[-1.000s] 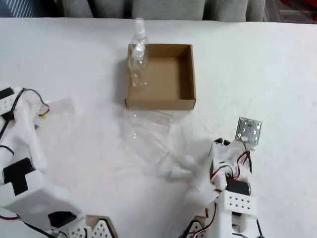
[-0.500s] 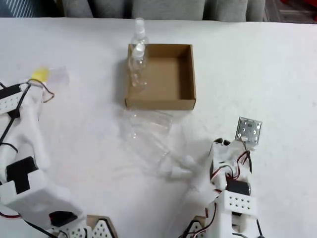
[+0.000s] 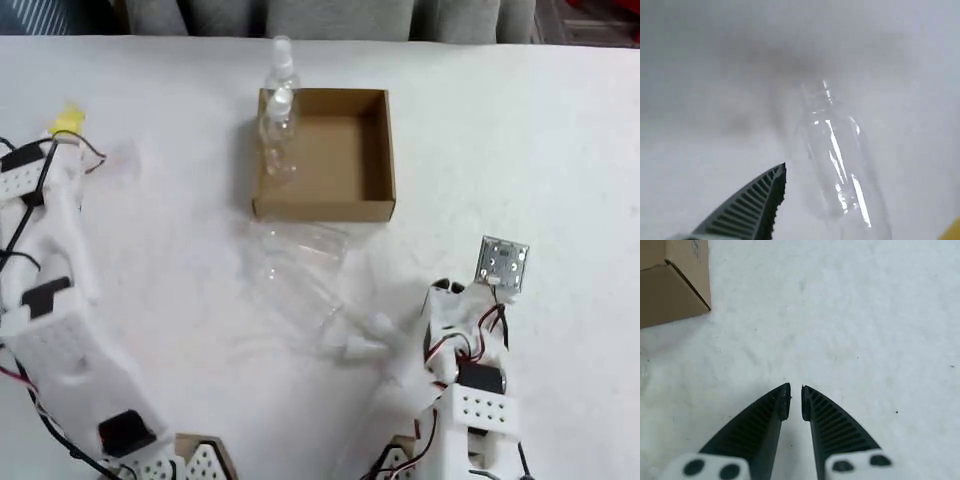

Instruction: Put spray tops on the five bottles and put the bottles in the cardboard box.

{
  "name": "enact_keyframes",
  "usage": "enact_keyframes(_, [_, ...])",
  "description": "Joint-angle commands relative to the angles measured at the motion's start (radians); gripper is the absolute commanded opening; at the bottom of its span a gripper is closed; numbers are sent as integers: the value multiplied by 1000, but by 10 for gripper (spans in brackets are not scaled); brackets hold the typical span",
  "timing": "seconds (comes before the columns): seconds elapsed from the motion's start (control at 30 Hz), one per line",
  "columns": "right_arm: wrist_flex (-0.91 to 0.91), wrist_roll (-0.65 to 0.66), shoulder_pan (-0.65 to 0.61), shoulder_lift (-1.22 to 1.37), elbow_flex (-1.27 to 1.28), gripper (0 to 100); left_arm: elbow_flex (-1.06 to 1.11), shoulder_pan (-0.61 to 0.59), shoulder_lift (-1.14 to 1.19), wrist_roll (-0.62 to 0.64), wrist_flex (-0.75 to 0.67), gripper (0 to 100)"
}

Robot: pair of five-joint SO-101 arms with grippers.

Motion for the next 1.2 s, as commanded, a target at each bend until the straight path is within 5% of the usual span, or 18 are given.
enact_keyframes(0.0, [-19, 11, 5, -2, -5, 15, -222, 19, 77, 12, 178, 491])
enact_keyframes(0.37, [-19, 52, 4, -2, -5, 15, -410, 18, 294, 6, 256, 471])
enact_keyframes(0.63, [-33, 54, -5, -2, 0, 15, -549, 42, 317, -118, 419, 3])
enact_keyframes(0.77, [-33, 54, -5, -2, 0, 15, -632, 76, 317, -232, 557, 84])
enact_keyframes(0.9, [-33, 54, -5, -2, 0, 15, -740, 114, 317, -423, 717, 28])
enact_keyframes(1.03, [-33, 54, -4, -2, 0, 15, -836, 162, 320, -789, 861, 21])
enact_keyframes(1.17, [-33, 54, -2, -2, 0, 15, -822, 216, 320, -1112, 861, 20])
